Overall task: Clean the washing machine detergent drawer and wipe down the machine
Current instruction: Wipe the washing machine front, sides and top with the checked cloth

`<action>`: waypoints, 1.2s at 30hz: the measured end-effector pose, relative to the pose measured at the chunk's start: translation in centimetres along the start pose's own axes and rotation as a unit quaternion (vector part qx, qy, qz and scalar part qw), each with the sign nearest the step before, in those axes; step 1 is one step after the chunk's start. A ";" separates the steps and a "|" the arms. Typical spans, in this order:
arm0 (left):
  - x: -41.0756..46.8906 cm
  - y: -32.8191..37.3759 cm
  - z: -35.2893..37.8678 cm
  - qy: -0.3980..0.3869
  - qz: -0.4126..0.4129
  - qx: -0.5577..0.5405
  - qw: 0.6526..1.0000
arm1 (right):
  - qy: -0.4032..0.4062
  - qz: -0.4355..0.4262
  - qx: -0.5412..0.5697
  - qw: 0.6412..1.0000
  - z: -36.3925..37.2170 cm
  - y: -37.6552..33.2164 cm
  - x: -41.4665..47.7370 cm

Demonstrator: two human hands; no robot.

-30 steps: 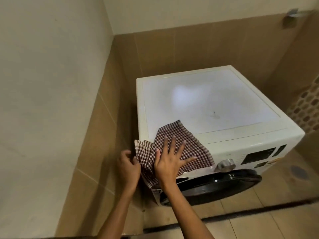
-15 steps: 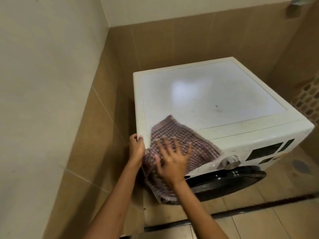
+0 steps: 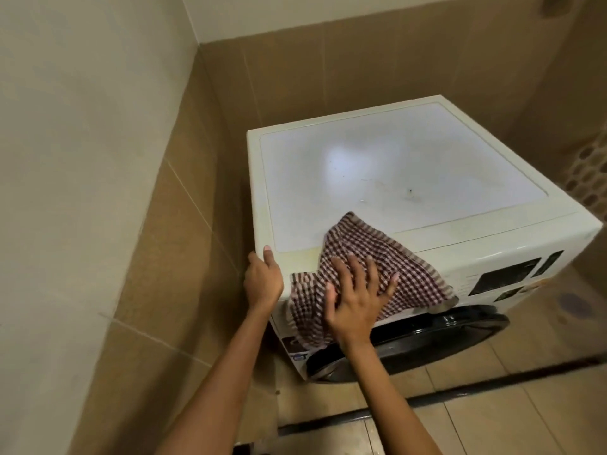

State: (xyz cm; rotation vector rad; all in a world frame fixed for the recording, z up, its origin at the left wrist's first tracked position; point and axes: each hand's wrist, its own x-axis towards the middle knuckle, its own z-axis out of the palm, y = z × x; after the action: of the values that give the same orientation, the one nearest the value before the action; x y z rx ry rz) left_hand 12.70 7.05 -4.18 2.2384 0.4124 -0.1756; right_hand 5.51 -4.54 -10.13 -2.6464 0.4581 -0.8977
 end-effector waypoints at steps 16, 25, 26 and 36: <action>0.3 -1.0 0.2 0.007 0.013 -0.140 0.990 | 0.072 0.345 0.311 0.883 1.4 0.1 -6.7; 0.5 -1.1 0.3 0.004 0.012 -0.145 0.989 | 0.060 0.618 0.570 0.538 0.8 -6.0 -5.5; 0.5 -1.1 0.3 0.000 0.008 -0.145 0.989 | 0.072 0.644 0.594 0.476 0.2 -5.3 -5.0; 0.8 -1.3 0.6 0.012 0.015 -0.141 0.990 | -0.038 0.618 0.581 0.529 1.8 -9.8 -7.2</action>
State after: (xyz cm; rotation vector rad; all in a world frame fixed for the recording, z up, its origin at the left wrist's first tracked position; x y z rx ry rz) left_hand 12.97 7.57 -5.69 1.9676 0.3893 -0.0697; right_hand 3.18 7.48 -11.56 -0.6648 0.9951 -0.2725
